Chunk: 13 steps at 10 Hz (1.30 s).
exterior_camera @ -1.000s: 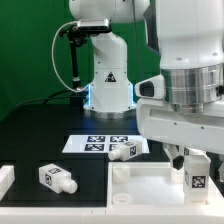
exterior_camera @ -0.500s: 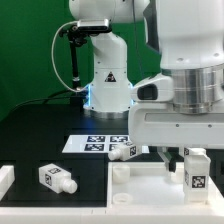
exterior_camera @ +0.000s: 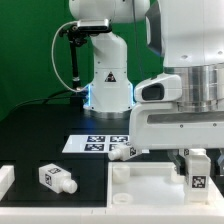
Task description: Assemble one leg
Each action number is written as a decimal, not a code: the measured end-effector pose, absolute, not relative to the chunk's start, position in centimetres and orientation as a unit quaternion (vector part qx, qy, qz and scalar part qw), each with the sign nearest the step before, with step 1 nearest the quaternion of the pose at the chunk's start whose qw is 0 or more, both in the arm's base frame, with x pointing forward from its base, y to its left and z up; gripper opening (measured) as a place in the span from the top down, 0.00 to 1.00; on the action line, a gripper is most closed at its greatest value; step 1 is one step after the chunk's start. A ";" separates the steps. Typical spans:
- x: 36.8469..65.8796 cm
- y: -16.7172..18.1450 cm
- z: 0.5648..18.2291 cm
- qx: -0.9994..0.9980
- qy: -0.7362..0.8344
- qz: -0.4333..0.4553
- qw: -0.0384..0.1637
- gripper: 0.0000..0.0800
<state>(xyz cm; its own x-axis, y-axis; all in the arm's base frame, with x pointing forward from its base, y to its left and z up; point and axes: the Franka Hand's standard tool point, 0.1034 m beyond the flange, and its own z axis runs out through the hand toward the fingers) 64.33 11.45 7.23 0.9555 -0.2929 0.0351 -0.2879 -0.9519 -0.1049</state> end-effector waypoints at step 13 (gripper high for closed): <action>64.0 10.9 6.9 -0.892 0.445 0.011 0.076 0.29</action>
Offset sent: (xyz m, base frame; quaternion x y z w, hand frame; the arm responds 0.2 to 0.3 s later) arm -0.0034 -0.0047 -0.0074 -0.0162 0.0136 0.3346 0.9421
